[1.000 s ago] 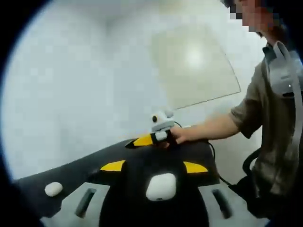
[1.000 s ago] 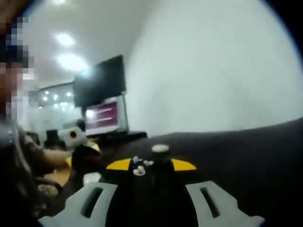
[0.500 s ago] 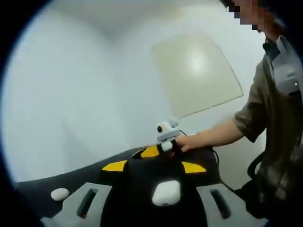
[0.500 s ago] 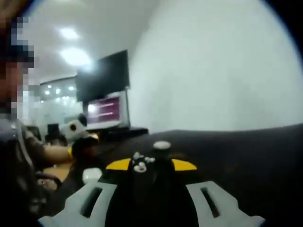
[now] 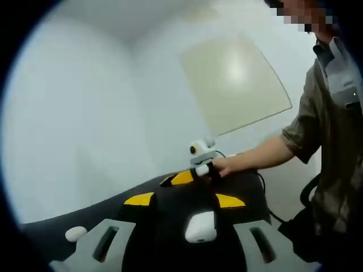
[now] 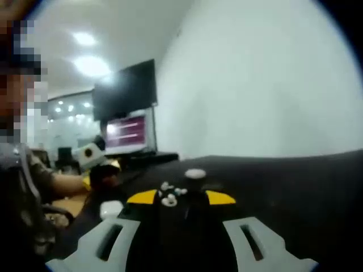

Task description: Pick up three earphones and place each one into its charging case using tactile feedback, ensure that each earphone is properly inserted and securely positioned inside the case.

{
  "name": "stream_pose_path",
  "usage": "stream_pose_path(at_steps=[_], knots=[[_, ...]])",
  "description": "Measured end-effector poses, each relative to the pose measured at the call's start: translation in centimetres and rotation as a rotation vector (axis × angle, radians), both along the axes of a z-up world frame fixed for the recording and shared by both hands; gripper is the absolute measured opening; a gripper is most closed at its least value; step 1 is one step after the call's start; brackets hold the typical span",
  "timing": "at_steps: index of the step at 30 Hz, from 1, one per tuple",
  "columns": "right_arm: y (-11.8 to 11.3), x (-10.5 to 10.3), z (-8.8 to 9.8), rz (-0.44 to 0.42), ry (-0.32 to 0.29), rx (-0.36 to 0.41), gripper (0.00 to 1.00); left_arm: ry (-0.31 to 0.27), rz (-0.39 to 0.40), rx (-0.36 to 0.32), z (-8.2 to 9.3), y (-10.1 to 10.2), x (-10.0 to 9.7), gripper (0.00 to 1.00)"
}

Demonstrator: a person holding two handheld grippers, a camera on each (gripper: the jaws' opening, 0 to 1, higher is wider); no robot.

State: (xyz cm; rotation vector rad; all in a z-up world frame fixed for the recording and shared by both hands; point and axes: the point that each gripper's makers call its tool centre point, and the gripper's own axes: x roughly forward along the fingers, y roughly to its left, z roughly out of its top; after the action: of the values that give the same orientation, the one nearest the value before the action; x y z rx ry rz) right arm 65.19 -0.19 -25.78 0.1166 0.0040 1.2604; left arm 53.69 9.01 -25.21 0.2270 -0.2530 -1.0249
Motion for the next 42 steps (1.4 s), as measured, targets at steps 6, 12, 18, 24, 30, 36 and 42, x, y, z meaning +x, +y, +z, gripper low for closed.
stream_pose_path(at_steps=[6, 12, 18, 24, 30, 36, 42], knots=[[0.0, 0.2, -0.1, 0.003, -0.005, -0.011, 0.32, 0.010, 0.005, -0.019, 0.3, 0.3, 0.2, 0.37], [0.2, -0.1, -0.1, 0.010, -0.006, -0.010, 0.32, 0.030, 0.000, -0.031, 0.3, 0.2, 0.2, 0.37], [0.7, -0.3, -0.6, 0.007, -0.020, -0.056, 0.33, 0.106, 0.113, 0.077, -2.1, 0.7, 2.5, 0.40], [0.8, -0.1, -0.9, 0.006, -0.024, -0.074, 0.33, 0.145, 0.049, -0.026, -0.8, 0.9, 1.8, 0.43], [1.1, -0.8, -0.8, 0.026, -0.028, -0.077, 0.33, 0.165, -0.065, -0.013, -1.1, 0.0, 0.0, 0.46], [1.1, -0.8, -0.9, 0.015, -0.035, -0.088, 0.33, 0.142, -0.041, 0.107, -2.9, -0.7, 0.1, 0.46], [1.2, -0.7, -1.2, 0.000, -0.043, -0.109, 0.33, 0.167, -0.044, 0.188, -4.5, -1.0, 0.2, 0.45]])
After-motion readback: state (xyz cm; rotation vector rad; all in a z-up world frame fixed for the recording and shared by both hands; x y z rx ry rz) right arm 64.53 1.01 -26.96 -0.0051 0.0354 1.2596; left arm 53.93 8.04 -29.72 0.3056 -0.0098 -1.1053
